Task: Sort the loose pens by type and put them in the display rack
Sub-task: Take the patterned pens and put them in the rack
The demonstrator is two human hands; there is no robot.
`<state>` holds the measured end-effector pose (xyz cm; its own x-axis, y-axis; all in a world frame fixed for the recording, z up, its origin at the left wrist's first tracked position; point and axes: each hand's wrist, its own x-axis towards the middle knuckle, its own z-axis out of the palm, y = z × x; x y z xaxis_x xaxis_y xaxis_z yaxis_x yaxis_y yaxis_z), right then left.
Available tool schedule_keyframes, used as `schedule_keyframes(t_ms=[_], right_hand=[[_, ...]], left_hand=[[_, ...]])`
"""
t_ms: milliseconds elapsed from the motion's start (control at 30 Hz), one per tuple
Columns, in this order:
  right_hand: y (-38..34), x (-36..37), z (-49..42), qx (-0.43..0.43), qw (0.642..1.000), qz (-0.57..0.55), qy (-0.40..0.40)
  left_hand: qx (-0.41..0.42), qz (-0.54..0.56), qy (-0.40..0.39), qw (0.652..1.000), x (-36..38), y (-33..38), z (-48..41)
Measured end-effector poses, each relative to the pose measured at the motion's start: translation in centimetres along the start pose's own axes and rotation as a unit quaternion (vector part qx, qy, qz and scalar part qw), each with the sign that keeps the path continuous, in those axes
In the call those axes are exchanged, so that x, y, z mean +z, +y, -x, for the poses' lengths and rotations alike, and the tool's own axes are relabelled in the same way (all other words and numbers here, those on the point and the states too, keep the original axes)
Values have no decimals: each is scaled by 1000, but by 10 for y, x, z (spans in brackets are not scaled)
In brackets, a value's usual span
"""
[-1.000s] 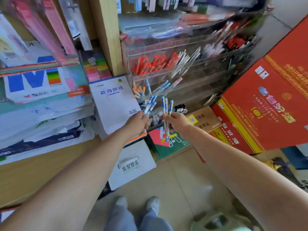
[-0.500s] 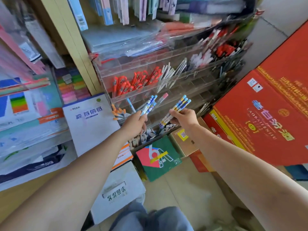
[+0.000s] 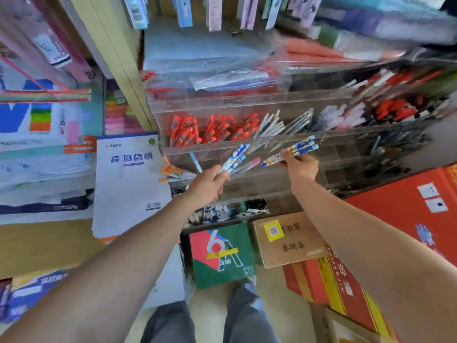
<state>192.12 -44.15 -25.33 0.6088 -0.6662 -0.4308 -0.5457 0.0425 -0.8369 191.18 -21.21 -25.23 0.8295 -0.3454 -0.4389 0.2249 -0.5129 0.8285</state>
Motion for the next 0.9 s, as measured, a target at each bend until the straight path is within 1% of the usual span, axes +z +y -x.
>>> schedule_keyframes(t_ms=[133, 333, 500, 600, 767, 900], right_hand=[[5, 7, -30, 3, 1000, 21, -23], [20, 18, -50, 10, 995, 67, -68], [32, 26, -60, 18, 989, 99, -110], [37, 27, -67, 19, 988, 92, -119], [35, 28, -72, 20, 982, 123, -145], [28, 21, -69, 25, 982, 92, -166]], left_hand=[[-24, 7, 44, 999, 17, 1, -5], [-47, 60, 73, 994, 36, 7, -6], [-69, 48, 62, 995, 42, 5, -8], [-76, 50, 51, 995, 44, 5, -10], [-80, 36, 54, 995, 45, 6, -17], [-86, 33, 38, 995, 48, 12, -20]])
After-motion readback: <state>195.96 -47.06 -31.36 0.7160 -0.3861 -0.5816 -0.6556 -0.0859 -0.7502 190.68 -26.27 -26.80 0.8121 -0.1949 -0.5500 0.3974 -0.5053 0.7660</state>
